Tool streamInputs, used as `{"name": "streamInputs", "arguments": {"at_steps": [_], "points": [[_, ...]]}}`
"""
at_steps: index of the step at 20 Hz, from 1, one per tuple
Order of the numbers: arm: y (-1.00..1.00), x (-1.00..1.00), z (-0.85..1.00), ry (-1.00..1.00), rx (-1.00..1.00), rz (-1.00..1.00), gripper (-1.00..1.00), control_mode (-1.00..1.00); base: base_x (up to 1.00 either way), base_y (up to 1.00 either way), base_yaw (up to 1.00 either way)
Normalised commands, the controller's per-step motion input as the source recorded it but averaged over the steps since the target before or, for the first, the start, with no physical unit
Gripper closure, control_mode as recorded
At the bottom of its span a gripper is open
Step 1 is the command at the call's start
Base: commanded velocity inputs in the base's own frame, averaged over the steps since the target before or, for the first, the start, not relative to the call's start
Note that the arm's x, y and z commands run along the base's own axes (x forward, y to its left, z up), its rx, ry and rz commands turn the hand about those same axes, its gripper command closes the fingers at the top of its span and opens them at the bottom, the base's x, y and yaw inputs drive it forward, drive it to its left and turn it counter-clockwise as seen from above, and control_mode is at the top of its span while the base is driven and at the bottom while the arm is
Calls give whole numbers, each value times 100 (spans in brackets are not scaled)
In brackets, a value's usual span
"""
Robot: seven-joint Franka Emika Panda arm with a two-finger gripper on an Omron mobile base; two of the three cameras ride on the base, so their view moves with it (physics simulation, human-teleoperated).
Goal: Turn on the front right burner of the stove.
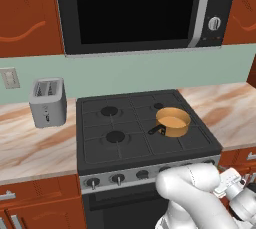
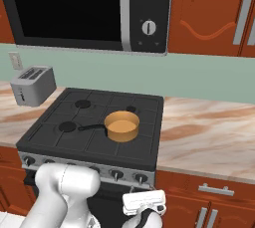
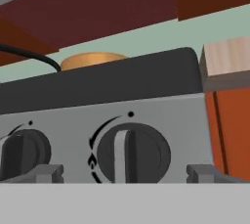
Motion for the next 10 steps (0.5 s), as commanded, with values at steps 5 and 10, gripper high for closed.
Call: {"name": "streamInputs", "arguments": {"at_steps": [5,10], "points": [[12,9,19,0,0,-4,-100,-100,0,0,0],[-1,37,3,4,2,-1,-100,-100,0,0,0]]}}
